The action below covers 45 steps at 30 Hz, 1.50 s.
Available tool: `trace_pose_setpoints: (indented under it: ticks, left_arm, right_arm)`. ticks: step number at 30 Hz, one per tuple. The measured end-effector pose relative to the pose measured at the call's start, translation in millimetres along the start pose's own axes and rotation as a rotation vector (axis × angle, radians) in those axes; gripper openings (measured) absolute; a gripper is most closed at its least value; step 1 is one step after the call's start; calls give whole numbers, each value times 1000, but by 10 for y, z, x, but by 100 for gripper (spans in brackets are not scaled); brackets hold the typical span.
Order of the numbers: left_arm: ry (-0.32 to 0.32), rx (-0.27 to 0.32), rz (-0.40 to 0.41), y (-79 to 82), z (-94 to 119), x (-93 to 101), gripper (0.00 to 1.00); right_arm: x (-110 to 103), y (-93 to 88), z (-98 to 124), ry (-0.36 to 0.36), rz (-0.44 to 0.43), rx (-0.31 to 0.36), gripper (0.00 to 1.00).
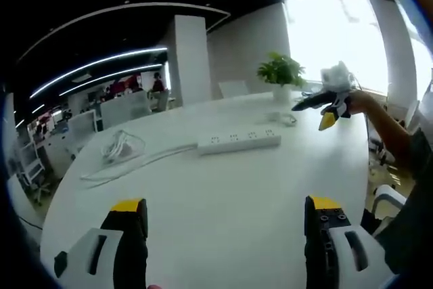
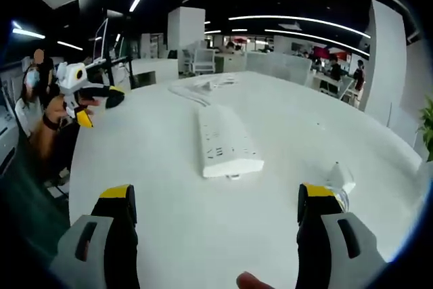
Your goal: Straighten the power strip on the desk, plug the charger into it
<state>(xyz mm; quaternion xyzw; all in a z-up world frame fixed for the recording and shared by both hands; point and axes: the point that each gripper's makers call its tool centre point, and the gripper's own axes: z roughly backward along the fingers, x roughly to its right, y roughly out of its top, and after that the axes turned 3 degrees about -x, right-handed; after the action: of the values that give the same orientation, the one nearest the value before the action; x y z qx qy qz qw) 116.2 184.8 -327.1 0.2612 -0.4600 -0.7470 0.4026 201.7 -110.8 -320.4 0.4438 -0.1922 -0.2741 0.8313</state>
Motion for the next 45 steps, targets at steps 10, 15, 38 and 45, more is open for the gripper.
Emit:
trace_pose_setpoints:
  ticks: [10, 15, 38, 45]
  left_arm:
    - [2, 6, -1, -7, 4, -2, 99]
    - [-6, 2, 1, -17, -41, 12, 99]
    - [-1, -8, 15, -88, -58, -66, 99]
    - [7, 2, 27, -82, -52, -129, 99]
  right_arm:
    - [-28, 55, -166, 26, 13, -17, 100]
    - [-46, 85, -272, 44, 26, -29, 100]
    - [12, 36, -630, 72, 14, -60, 100]
    - [29, 79, -734, 80, 4, -50, 100]
